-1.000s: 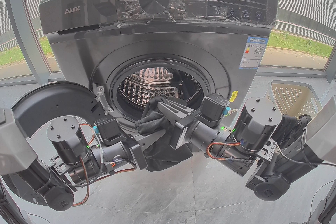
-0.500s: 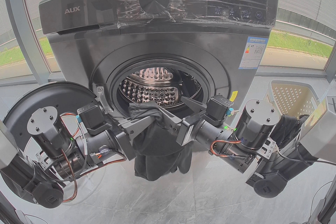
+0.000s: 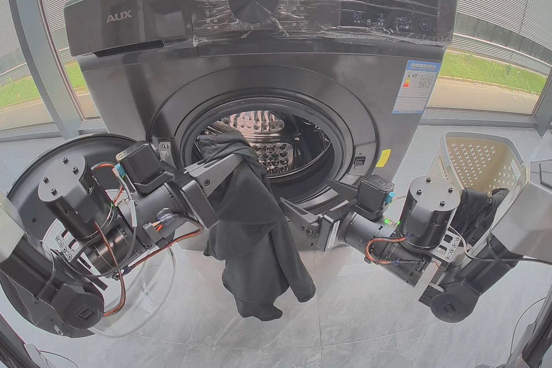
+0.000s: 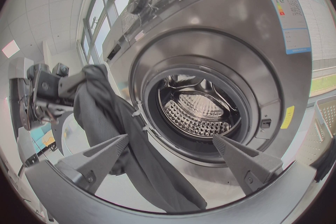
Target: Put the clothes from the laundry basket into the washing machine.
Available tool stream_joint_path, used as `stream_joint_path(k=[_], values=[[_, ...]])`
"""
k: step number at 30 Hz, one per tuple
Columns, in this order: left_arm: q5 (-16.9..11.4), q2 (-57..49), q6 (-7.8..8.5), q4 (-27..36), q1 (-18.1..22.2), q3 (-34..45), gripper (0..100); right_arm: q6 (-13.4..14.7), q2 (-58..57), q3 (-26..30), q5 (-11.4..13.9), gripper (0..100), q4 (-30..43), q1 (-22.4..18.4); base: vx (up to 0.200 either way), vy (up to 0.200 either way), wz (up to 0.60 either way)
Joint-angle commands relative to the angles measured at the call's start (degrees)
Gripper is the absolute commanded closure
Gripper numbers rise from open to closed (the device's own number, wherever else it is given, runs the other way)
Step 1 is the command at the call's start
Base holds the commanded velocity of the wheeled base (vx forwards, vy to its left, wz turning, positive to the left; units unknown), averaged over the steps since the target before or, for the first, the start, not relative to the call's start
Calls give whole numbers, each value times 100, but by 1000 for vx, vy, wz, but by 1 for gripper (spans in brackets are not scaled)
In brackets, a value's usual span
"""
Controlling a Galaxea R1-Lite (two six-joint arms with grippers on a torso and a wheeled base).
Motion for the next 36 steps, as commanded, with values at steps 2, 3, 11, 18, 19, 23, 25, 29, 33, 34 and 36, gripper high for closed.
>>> stream_joint_path(k=[2, 3, 11, 18, 19, 23, 25, 29, 33, 34, 36], values=[[86, -3, 12, -8, -3, -169, 100, -25, 68, 256, -4, 0, -14, -62, 0, 0, 0], [86, -11, 21, 1, -3, -187, 100, -25, 103, 309, -4, 0, -14, -62, 0, 0, 0], [95, -47, 30, 1, -3, -213, 100, -42, 252, 326, 14, 0, -85, 26, 0, 0, 0], [86, -3, 39, 1, -29, -204, 100, -165, 349, 282, 93, 0, -120, 202, 0, 0, 0], [86, -3, 39, -8, -29, -204, 100, -174, 393, 274, 128, 0, -120, 246, 0, 0, 0], [86, -3, 39, 1, -56, -187, 100, -200, 498, 115, 190, 0, -129, 422, 0, 0, 0], [86, -3, 47, 1, -64, -169, 100, -209, 595, -8, 190, 0, -129, 465, 0, 0, 0], [86, -3, 47, 1, -73, -161, 100, -200, 692, -227, 190, 0, -278, 562, 0, 0, 0], [86, 6, 47, 1, -73, -152, 100, -200, 683, -157, 225, 0, -304, 676, 0, 0, 0], [86, 6, 56, 1, -73, -152, 100, -200, 683, -122, 225, 0, -322, 694, 0, 0, 0], [86, 15, 56, 1, -64, -161, 100, -192, 683, -78, 225, 0, -322, 747, 0, 0, 0]])
